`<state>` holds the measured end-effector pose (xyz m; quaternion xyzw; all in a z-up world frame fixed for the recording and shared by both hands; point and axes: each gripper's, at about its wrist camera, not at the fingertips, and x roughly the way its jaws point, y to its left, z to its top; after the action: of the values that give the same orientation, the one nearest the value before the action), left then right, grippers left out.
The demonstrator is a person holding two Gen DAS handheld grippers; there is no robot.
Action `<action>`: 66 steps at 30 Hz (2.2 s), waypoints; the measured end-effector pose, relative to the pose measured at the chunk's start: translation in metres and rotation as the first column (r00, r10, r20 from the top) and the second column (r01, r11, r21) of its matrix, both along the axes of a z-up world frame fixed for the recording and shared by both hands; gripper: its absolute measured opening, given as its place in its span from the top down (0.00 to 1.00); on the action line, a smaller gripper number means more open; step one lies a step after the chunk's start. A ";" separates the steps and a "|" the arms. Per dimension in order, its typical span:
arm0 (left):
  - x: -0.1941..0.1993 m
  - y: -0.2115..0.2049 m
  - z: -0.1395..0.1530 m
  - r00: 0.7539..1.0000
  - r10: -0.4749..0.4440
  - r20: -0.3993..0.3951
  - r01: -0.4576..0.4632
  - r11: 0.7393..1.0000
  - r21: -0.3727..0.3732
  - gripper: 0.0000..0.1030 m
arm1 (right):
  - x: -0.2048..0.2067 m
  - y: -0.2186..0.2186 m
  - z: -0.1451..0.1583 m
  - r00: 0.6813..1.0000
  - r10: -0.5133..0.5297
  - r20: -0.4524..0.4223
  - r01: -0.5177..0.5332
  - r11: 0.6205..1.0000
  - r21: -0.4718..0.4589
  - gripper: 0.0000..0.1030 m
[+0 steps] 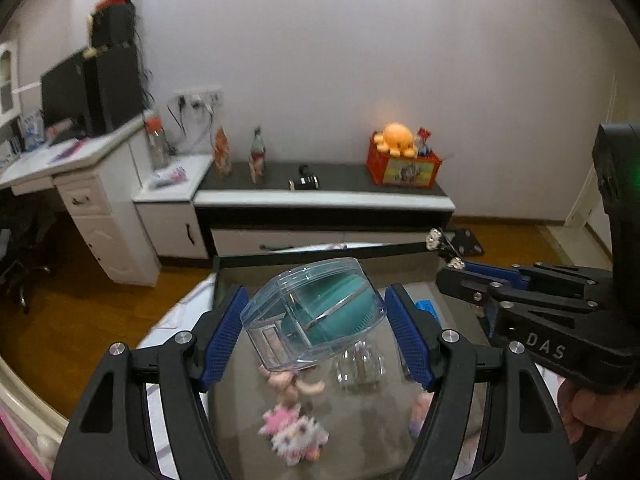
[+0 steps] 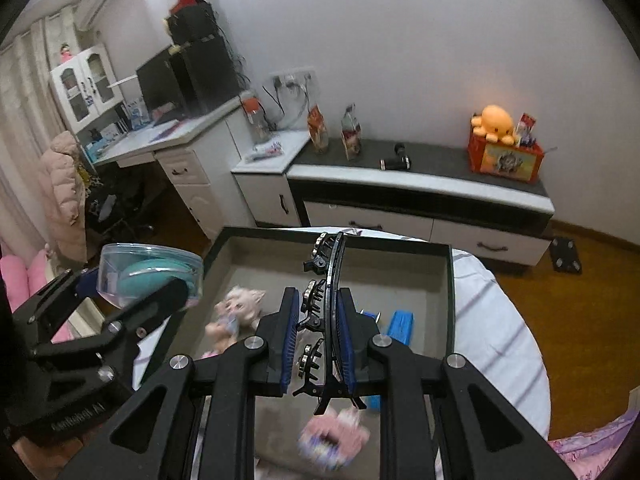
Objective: Organize rigid objects
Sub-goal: 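Carry the teal case and hair clip into the pink tray and open both tools, then withdraw both tools from the tray back toward the table items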
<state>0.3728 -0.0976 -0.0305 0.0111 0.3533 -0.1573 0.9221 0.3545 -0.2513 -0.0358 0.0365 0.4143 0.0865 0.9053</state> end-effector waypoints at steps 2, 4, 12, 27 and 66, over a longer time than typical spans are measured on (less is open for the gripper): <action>0.022 -0.012 -0.015 1.000 -0.004 -0.030 0.005 1.000 0.024 0.30 | 0.021 -0.005 -0.016 0.999 -0.007 -0.043 0.008 1.000 0.004 0.82; 0.034 -0.020 -0.028 0.998 -0.008 -0.065 0.010 0.999 0.035 0.30 | 0.036 -0.010 -0.030 0.996 -0.018 -0.084 0.019 1.000 0.006 0.82; 0.068 -0.029 -0.063 0.986 0.011 -0.169 0.001 0.998 0.069 0.30 | 0.065 -0.029 -0.066 0.984 -0.050 -0.169 0.054 0.998 0.016 0.82; 0.035 -0.007 -0.034 0.992 0.091 -0.091 -0.082 0.992 0.098 0.00 | 0.036 -0.035 -0.053 0.982 -0.146 -0.120 0.154 0.986 0.064 0.14; -0.321 0.096 0.051 0.937 0.252 0.241 -0.257 0.966 -0.012 0.00 | -0.319 0.023 0.049 0.922 -0.268 0.279 0.277 0.961 0.008 0.00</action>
<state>0.0522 -0.0017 0.0209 -0.0068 0.2387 -0.0308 0.9706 0.0355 -0.2281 0.0134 0.0668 0.2756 -0.0426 0.9580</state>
